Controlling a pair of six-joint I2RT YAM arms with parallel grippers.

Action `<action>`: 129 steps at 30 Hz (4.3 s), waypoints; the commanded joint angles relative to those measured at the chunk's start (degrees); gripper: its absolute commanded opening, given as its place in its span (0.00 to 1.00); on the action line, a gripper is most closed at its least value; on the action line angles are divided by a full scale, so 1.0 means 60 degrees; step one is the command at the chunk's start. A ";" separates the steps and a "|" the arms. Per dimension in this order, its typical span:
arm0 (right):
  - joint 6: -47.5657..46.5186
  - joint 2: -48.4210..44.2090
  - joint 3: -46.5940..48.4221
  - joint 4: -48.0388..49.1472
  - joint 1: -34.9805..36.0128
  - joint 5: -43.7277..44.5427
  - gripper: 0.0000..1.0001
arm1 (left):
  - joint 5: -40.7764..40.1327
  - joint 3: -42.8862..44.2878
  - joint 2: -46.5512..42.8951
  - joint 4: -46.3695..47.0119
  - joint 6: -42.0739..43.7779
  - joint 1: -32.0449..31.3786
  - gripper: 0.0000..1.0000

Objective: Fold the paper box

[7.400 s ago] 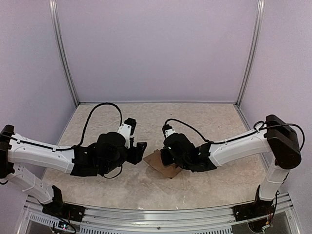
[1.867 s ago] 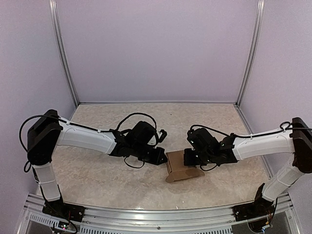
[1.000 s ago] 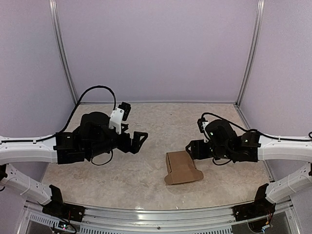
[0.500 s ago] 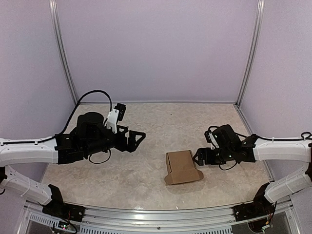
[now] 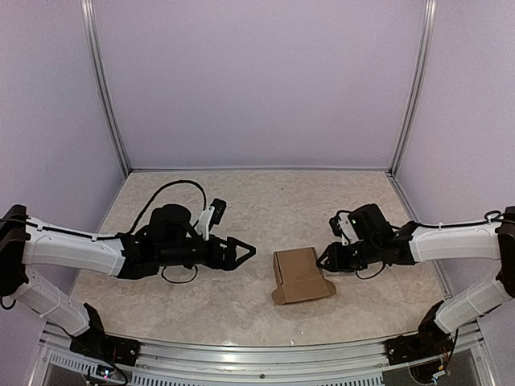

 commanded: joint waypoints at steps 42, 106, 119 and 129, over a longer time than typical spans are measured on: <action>0.0940 0.0776 -0.0399 0.2434 0.0253 -0.0695 0.00 | 0.3912 0.0902 0.4715 0.4134 -0.5783 0.0824 0.99; -0.2675 -0.1091 0.0948 0.1754 0.1414 0.0812 0.96 | 0.5895 -0.0583 0.4052 0.6835 -0.7126 0.1773 0.07; -0.6522 -0.1740 0.1335 0.2808 0.1406 0.0158 0.99 | 0.7470 -0.1685 0.3032 1.0091 -0.8876 0.2515 0.00; -1.1014 -0.2550 0.0573 0.3692 0.1512 -0.2134 1.00 | 0.8091 -0.2161 0.2542 1.1929 -1.0357 0.2773 0.00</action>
